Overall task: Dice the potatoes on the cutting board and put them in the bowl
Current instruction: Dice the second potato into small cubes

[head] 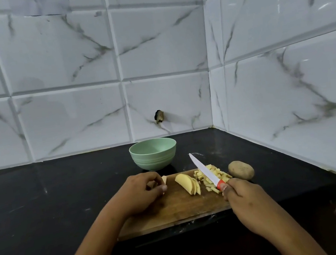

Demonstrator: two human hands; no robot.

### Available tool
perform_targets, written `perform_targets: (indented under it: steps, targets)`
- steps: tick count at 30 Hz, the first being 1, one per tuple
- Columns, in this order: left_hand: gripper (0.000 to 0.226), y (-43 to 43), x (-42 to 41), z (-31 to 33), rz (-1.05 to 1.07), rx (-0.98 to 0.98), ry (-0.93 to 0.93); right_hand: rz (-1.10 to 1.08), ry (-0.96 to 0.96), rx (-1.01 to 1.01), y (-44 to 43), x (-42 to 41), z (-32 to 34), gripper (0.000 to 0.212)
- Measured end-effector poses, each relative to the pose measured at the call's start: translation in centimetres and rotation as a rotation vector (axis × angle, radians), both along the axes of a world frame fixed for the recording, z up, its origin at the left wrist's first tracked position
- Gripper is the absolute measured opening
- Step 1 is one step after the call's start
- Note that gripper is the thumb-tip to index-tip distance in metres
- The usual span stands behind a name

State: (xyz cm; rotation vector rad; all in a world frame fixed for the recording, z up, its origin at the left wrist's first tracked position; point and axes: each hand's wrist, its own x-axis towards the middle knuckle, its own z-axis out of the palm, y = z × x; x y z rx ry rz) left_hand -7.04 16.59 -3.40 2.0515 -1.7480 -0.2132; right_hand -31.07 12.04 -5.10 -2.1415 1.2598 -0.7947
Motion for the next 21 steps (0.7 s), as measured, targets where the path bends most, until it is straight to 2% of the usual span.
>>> perform_targets:
  steps: [5, 8, 12, 17, 21]
  targets:
    - [0.015, -1.3, -0.1, 0.1, 0.057, 0.014, -0.069, 0.040, -0.066, 0.056, -0.2, -0.3, -0.4, 0.030]
    - [0.028, -1.7, 0.8, 0.4, 0.016, 0.035, -0.019, 0.065, -0.100, 0.084, -0.1, -0.8, -0.7, 0.029]
    - [0.034, -2.6, 1.3, 0.1, -0.020, -0.033, 0.076, 0.064, -0.128, 0.094, -0.1, -1.4, -0.7, 0.030]
    - [0.034, -3.7, 1.3, 0.1, -0.089, -0.061, 0.088, 0.076, -0.144, 0.089, 0.3, -1.4, -0.5, 0.031]
    - [0.050, -3.9, 0.8, 0.4, -0.149, -0.063, 0.093, 0.078, -0.143, 0.102, 0.4, -1.6, -0.6, 0.029]
